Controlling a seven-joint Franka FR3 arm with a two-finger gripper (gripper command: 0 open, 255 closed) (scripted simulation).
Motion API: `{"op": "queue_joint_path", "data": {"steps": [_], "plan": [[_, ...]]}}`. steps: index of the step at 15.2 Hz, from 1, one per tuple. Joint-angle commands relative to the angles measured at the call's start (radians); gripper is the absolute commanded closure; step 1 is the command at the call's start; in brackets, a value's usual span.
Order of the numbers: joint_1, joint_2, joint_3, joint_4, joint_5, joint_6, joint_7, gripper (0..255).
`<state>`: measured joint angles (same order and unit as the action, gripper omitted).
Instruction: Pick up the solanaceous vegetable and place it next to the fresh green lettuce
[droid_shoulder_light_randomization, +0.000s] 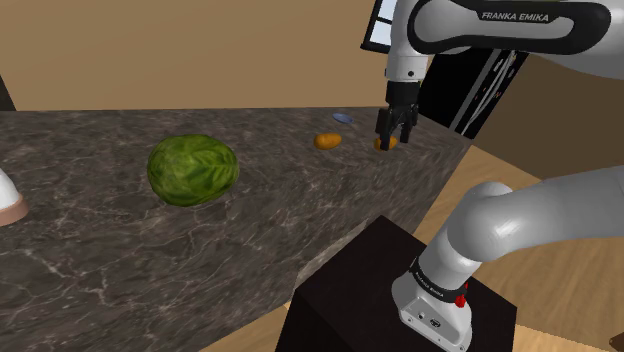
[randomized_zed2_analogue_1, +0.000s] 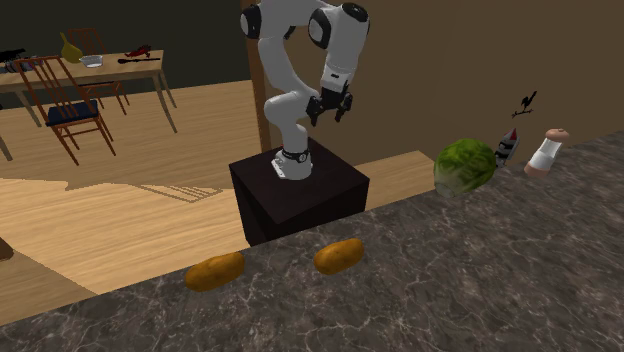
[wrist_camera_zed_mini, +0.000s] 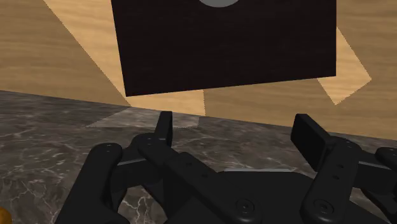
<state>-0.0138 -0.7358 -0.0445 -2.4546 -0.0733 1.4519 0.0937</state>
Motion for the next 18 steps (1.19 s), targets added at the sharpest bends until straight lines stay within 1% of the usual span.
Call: {"op": "queue_joint_path", "data": {"steps": [1, 6, 10, 14, 18], "plan": [[0.0, 0.0, 0.0, 0.0, 0.0, 0.0, 0.0, 0], [0.017, 0.047, -0.13, -0.029, -0.118, 0.136, -0.273, 0], [0.04, 0.126, -0.235, -0.02, -0.187, 0.26, -0.484, 0], [0.073, 0.235, -0.335, 0.018, -0.219, 0.389, -0.695, 0], [0.121, 0.368, -0.43, 0.081, -0.205, 0.512, -0.914, 0]]}}
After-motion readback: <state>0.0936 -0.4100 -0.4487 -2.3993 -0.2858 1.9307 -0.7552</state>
